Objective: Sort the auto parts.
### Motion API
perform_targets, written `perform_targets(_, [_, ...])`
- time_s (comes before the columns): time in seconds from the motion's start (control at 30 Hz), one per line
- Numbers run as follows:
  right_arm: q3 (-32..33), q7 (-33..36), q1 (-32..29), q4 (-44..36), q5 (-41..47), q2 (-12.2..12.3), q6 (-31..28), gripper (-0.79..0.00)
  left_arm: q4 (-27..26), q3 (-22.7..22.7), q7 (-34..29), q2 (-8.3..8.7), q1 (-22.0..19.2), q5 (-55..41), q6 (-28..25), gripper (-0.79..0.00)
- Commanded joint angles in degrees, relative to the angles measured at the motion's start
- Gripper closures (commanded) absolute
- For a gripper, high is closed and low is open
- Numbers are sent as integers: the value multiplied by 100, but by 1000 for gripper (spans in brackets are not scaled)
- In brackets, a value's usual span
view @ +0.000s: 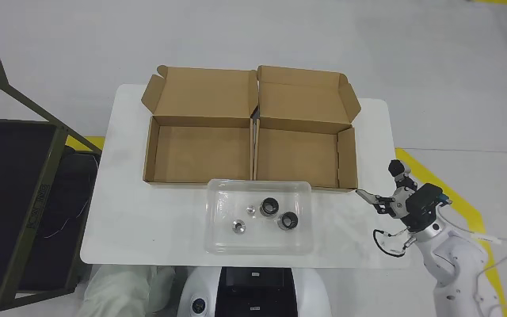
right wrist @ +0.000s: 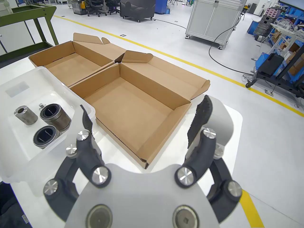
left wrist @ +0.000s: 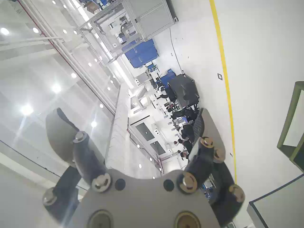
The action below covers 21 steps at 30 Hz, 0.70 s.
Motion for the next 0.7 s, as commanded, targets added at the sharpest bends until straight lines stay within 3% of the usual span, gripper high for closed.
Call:
perform_targets(0.0, [0,0,0,0,0,0,0,-784,0,0,0,0,0,0,0,-785])
perform_targets(0.67, [-33,89,8,17,18,-1,52,-785,0,0,0,0,0,0,0,-785])
